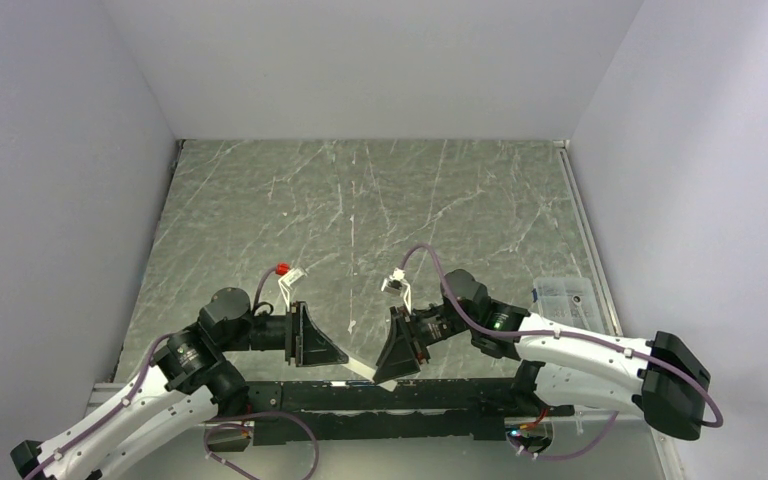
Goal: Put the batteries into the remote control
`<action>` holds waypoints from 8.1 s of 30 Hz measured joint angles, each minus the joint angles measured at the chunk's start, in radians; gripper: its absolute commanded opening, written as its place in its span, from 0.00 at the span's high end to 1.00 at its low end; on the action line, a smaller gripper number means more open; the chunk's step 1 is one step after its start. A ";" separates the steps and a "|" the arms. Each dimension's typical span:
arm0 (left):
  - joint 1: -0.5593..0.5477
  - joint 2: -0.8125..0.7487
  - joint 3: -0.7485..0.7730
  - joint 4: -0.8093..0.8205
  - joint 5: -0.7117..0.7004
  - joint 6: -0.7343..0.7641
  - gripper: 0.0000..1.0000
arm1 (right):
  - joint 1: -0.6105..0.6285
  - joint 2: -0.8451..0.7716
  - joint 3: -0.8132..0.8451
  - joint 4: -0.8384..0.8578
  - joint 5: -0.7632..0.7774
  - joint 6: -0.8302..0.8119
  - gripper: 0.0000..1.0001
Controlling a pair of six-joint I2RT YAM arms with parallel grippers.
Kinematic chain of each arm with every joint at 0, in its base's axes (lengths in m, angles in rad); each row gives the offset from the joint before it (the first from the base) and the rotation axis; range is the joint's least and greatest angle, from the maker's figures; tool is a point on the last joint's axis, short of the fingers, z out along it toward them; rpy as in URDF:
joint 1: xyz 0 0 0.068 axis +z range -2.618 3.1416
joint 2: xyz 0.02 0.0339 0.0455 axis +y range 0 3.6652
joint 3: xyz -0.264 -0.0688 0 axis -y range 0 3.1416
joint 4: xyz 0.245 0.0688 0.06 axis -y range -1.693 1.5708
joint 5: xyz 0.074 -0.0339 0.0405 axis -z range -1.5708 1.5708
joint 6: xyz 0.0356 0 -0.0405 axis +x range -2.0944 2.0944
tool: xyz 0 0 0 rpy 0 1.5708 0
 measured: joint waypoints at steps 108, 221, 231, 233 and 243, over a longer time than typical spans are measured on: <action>0.003 0.164 0.191 -0.415 -0.398 -0.051 0.17 | -0.063 0.012 -0.020 -0.219 0.522 -0.192 1.00; 0.009 1.236 0.689 -0.410 -0.598 0.127 1.00 | -0.082 -0.194 -0.346 0.206 0.845 0.301 0.34; 0.012 1.357 0.755 -0.437 -0.646 0.170 1.00 | -0.086 -0.377 -0.347 -0.055 0.921 0.265 0.34; 0.013 1.382 0.760 -0.440 -0.648 0.175 1.00 | -0.086 -0.390 -0.348 -0.078 0.926 0.264 0.34; 0.013 1.433 0.775 -0.447 -0.658 0.179 0.78 | -0.086 -0.410 -0.357 -0.122 0.940 0.264 0.31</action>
